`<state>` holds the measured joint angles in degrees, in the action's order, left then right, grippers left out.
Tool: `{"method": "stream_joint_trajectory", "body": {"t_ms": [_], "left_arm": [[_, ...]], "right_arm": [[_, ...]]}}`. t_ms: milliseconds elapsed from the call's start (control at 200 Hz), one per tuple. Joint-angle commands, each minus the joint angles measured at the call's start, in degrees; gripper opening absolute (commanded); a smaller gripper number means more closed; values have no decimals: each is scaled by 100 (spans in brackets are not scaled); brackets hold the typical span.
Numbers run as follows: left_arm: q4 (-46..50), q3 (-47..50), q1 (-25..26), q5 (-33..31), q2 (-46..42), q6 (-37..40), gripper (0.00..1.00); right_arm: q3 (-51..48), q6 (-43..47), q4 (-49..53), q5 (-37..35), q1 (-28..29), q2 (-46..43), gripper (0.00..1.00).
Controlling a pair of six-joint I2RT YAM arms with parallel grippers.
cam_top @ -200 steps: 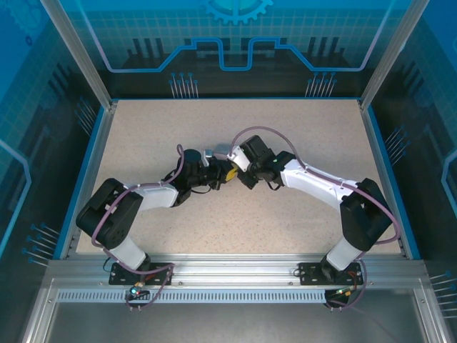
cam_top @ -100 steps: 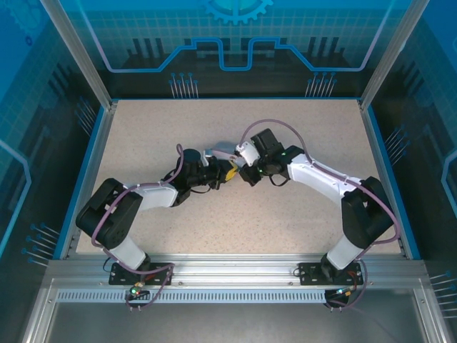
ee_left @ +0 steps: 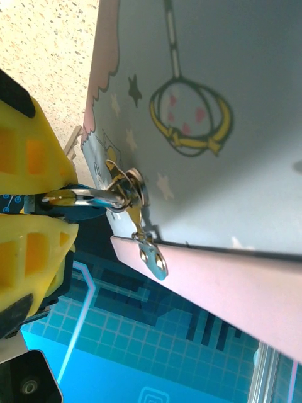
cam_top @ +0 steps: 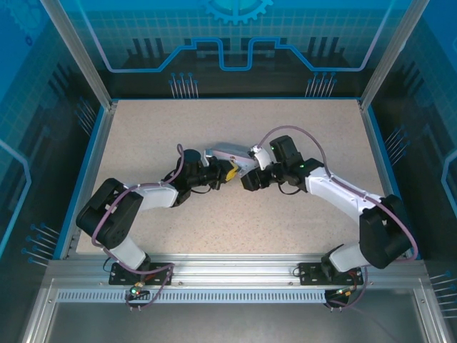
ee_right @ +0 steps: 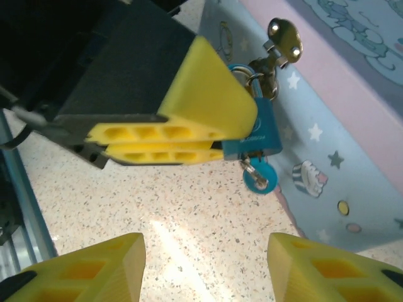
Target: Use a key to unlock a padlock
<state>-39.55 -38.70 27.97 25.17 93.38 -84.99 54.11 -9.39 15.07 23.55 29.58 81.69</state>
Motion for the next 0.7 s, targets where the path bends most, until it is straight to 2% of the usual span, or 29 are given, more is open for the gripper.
{"method": "stream_joint_trajectory", "body": {"t_ms": [0, 60, 225, 475, 695], "left_arm": [[-342, 117, -37, 22, 47, 133, 0], [-350, 151, -39, 21, 48, 147, 0], [-434, 222, -42, -11, 66, 208, 0], [-319, 304, -37, -22, 110, 511, 0], [-317, 456, -20, 41, 214, 662, 0]], "right_arm": [[-232, -477, -461, 234, -46, -303, 56], [-340, -669, -626, 191, -60, -445, 57], [-958, -1661, -1358, 7, -119, -774, 69], [-1460, -3117, -2162, -486, -119, -743, 74], [-1697, -3697, -2655, -668, -112, -624, 75]]}}
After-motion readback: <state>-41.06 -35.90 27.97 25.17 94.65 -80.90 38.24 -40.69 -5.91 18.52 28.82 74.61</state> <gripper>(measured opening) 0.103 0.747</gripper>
